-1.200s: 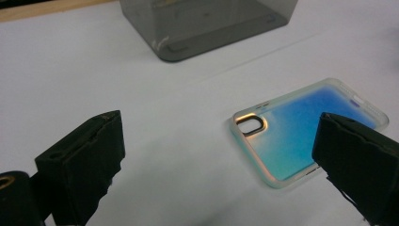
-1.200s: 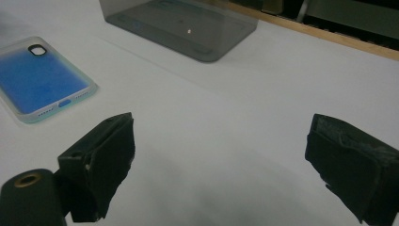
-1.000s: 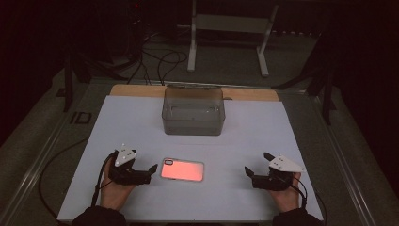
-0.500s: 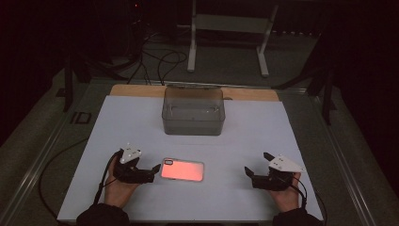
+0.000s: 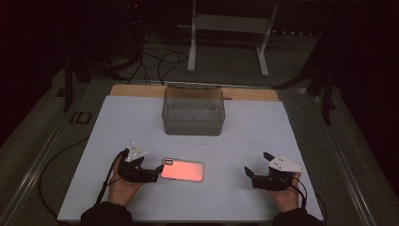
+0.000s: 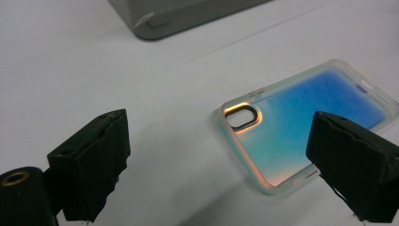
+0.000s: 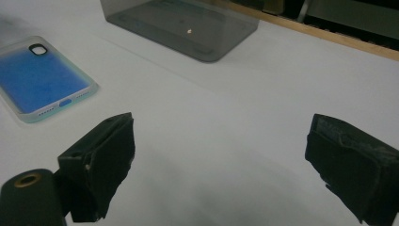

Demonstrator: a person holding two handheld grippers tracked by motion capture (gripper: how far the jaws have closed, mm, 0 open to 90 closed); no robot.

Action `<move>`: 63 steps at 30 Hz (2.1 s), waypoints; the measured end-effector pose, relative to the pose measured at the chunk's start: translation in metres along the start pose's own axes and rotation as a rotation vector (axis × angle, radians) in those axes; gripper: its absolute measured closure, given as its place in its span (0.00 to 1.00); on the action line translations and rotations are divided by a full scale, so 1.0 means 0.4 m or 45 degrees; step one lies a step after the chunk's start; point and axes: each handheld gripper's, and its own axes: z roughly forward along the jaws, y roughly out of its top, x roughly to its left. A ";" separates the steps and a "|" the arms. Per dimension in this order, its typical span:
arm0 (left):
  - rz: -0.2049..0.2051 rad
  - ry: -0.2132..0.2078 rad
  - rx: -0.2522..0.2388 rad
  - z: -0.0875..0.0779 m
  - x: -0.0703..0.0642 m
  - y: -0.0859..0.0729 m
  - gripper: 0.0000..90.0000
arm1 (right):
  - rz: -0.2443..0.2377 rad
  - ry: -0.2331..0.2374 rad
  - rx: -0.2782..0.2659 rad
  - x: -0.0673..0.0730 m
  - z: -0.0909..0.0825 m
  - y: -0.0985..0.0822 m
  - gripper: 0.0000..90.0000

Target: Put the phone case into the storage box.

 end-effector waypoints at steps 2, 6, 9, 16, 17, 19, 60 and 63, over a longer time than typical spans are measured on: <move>0.006 0.007 0.006 0.003 -0.002 0.000 0.09 | 0.000 0.002 0.000 -0.001 -0.001 0.000 0.10; -0.007 0.002 0.017 0.015 -0.003 -0.001 0.11 | 0.003 0.002 0.000 0.000 -0.001 0.000 0.10; -0.006 -0.008 0.035 0.025 -0.004 -0.001 0.11 | 0.000 0.002 0.000 -0.001 -0.001 0.000 0.10; -0.008 -0.027 0.065 0.041 -0.009 -0.004 0.13 | -0.001 0.003 0.001 0.000 0.000 0.000 0.10; -0.004 -0.029 0.072 0.043 -0.009 -0.004 0.14 | 0.000 0.003 0.001 0.000 0.000 0.000 0.10; -0.008 -0.033 0.078 0.046 -0.011 -0.005 0.16 | 0.000 0.003 0.001 -0.001 -0.001 0.000 0.10; -0.138 0.009 0.295 0.089 -0.026 0.025 0.98 | 0.010 0.005 0.008 0.002 0.001 0.002 0.10; -0.138 0.003 0.292 0.088 -0.023 0.024 0.99 | 0.009 0.007 0.006 0.002 0.001 0.003 0.10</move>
